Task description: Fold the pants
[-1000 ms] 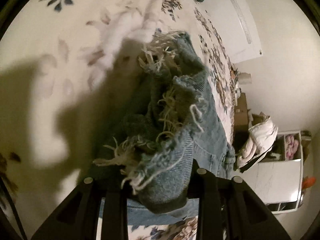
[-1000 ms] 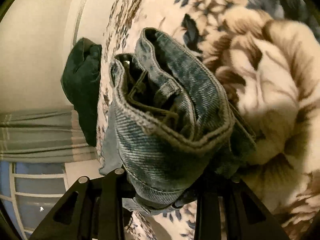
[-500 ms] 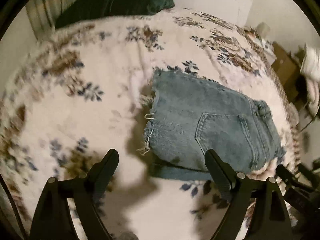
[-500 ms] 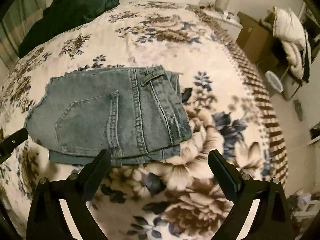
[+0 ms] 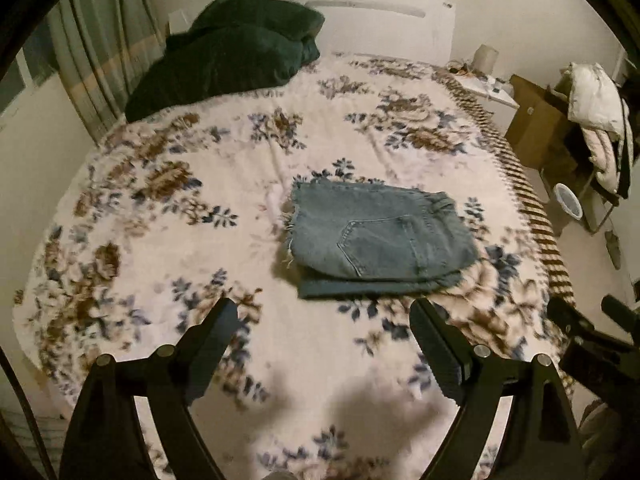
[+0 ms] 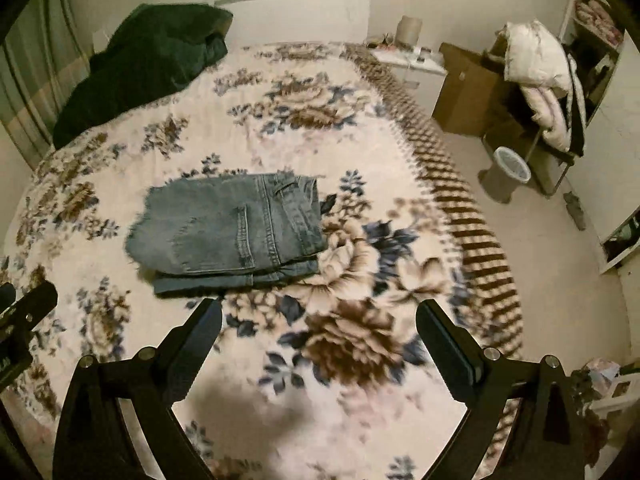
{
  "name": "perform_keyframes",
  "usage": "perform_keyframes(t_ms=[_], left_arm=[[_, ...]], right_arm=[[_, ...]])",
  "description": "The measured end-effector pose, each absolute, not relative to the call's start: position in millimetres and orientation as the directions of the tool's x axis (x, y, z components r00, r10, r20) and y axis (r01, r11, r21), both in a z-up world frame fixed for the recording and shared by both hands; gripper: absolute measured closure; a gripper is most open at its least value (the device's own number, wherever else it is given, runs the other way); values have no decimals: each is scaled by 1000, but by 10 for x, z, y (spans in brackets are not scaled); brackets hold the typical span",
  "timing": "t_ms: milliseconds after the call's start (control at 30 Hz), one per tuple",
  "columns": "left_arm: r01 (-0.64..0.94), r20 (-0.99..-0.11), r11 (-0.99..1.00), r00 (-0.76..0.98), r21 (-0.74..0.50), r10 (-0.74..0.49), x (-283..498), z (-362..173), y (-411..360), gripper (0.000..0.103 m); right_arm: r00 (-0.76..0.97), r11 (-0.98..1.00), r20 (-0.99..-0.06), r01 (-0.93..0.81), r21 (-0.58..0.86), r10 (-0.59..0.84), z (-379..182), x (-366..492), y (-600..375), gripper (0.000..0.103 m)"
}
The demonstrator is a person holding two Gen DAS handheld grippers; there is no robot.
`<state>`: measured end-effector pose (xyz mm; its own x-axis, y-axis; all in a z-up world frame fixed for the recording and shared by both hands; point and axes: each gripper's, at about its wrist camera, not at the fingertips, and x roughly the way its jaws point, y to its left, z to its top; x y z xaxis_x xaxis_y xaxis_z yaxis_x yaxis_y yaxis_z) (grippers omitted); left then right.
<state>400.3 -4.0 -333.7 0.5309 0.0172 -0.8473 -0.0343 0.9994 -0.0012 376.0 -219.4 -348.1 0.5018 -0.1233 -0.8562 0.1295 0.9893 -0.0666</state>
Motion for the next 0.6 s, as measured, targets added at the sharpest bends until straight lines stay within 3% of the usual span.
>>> perform_keyframes(t_ms=[267,600], left_arm=[[-59,-797,998,603,-15,24,3024,-2189,25,15],[-53,-751,998,660,-18,21,2180,-1173,209,15]], right_arm=[[588,989,-798,131,-66,-131,-2092,2575,-2193,4],[663,994,-742,107,-38,-100,-609,1263,-1988,3]])
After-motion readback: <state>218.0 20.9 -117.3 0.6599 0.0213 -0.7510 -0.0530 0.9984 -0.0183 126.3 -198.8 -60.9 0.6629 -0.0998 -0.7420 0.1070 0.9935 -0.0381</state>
